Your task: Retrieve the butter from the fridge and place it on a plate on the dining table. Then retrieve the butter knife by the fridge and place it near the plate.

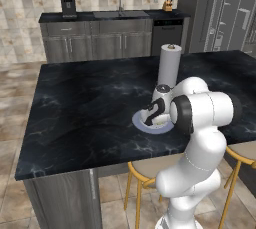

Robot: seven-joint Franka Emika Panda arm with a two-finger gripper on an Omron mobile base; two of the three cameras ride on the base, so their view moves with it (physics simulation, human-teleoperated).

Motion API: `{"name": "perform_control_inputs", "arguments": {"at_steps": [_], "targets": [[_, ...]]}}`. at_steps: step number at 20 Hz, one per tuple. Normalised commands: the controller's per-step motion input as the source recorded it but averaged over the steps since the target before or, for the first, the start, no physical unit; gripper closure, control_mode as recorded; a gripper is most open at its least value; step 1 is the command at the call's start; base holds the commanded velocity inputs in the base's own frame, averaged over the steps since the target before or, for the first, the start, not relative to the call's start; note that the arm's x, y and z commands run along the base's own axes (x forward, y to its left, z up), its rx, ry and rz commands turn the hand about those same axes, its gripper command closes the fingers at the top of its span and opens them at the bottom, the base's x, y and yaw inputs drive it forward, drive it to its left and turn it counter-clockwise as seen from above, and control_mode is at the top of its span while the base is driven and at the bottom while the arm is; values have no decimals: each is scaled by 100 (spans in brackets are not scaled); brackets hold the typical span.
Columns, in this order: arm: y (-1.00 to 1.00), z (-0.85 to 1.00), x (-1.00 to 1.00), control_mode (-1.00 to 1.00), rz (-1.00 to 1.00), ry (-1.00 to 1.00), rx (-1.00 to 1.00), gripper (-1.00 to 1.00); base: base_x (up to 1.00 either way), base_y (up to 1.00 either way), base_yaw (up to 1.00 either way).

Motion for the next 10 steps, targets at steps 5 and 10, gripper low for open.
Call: {"name": "perform_control_inputs", "arguments": {"at_steps": [5,10], "targets": [[0,0,0,-100,-1,3,-4,-100,0,0,0],[-3,30,-12,-100,0,3,-12,-100,0,0,0]]}}
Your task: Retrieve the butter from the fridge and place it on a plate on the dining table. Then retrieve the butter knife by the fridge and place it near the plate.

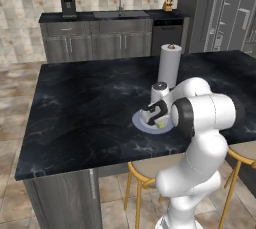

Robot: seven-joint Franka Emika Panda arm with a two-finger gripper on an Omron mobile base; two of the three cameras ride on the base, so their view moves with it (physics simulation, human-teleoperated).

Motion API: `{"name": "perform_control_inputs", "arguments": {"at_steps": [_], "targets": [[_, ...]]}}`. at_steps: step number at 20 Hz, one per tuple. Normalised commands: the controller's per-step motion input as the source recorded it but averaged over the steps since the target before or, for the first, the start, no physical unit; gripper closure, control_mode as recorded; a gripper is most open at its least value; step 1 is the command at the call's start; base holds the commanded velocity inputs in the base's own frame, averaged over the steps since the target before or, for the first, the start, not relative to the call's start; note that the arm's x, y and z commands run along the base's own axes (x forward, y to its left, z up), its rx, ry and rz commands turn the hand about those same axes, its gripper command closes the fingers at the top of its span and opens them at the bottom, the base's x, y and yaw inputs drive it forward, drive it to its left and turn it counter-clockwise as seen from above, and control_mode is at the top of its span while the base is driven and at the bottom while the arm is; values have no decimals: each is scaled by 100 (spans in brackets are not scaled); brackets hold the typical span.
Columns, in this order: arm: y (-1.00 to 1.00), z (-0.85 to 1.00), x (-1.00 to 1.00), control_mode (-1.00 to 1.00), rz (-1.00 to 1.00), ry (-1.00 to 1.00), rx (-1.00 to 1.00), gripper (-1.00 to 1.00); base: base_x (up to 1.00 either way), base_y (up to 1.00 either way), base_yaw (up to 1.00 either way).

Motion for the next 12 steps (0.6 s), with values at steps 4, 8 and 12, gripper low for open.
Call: {"name": "perform_control_inputs", "arguments": {"at_steps": [4,8,12], "targets": [[0,76,-42,-100,0,-11,-4,-100,0,0,0],[0,77,-37,-100,0,-12,5,-100,0,0,0],[-7,74,-70,-100,0,8,3,-100,0,0,0]]}}
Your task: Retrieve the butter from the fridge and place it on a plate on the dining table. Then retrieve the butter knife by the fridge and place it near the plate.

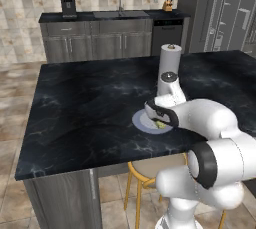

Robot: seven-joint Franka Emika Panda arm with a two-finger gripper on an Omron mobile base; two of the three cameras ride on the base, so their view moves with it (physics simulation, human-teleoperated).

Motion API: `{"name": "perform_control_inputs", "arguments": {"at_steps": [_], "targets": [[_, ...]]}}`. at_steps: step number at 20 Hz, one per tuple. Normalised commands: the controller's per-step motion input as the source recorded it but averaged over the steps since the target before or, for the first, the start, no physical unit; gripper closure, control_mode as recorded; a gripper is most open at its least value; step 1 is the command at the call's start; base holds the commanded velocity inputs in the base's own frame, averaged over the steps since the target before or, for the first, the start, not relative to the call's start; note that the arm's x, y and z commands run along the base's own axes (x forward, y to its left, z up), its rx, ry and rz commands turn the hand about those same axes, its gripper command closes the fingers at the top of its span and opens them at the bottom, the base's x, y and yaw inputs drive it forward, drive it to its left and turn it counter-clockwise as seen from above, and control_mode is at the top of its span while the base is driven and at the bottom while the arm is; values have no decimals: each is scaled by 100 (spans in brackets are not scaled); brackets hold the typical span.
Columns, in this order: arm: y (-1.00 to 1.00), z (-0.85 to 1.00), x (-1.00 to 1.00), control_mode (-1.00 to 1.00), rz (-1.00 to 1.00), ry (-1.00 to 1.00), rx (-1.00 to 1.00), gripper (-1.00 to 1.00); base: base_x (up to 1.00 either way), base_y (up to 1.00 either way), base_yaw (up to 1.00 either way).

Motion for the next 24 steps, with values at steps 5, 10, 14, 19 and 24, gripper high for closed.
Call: {"name": "perform_control_inputs", "arguments": {"at_steps": [5,10,14,19,24], "targets": [[-34,87,-99,-100,-5,23,7,-100,0,0,0],[-19,93,-100,-100,-6,26,4,-100,0,0,0],[-23,69,-100,-100,-5,22,4,-100,0,0,0],[-16,30,-100,-100,0,6,11,-100,0,0,0],[0,-2,-100,-100,0,0,1,-100,0,0,0]]}}
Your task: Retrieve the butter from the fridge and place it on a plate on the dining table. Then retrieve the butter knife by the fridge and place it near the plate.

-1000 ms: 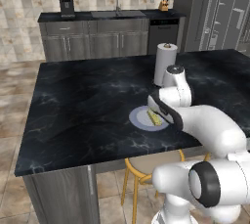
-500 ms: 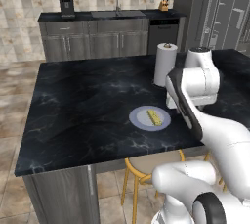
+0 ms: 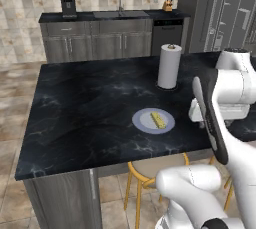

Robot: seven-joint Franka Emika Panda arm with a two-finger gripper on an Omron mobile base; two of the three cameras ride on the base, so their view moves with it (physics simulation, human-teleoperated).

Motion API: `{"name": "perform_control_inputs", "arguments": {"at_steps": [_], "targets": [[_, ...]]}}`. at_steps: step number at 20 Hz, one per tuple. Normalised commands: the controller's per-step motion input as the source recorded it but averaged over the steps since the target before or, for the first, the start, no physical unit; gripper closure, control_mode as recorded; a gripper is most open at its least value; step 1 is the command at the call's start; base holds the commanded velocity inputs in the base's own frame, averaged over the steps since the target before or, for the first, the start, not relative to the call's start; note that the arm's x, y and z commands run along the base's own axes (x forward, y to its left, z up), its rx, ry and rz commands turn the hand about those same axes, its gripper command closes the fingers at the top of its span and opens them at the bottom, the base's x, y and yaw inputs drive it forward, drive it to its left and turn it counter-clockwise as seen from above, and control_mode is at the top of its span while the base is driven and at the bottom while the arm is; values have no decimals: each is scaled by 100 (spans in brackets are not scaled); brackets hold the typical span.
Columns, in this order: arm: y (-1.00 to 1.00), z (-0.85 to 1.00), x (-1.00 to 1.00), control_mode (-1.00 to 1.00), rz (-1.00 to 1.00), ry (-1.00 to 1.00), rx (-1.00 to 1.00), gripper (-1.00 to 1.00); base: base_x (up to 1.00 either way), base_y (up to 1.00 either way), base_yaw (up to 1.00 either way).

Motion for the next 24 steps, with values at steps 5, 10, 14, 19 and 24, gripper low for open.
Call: {"name": "perform_control_inputs", "arguments": {"at_steps": [5,10,14,19,24], "targets": [[-1,-11,-100,-100,5,-2,0,-100,0,0,0],[0,-16,-88,-100,8,-2,0,-100,0,0,0],[0,-11,-19,-100,4,1,0,-100,0,0,0],[0,0,0,-100,0,0,0,-100,0,0,0],[-8,0,-10,100,-3,-1,0,-100,-7,-13,-5]]}}
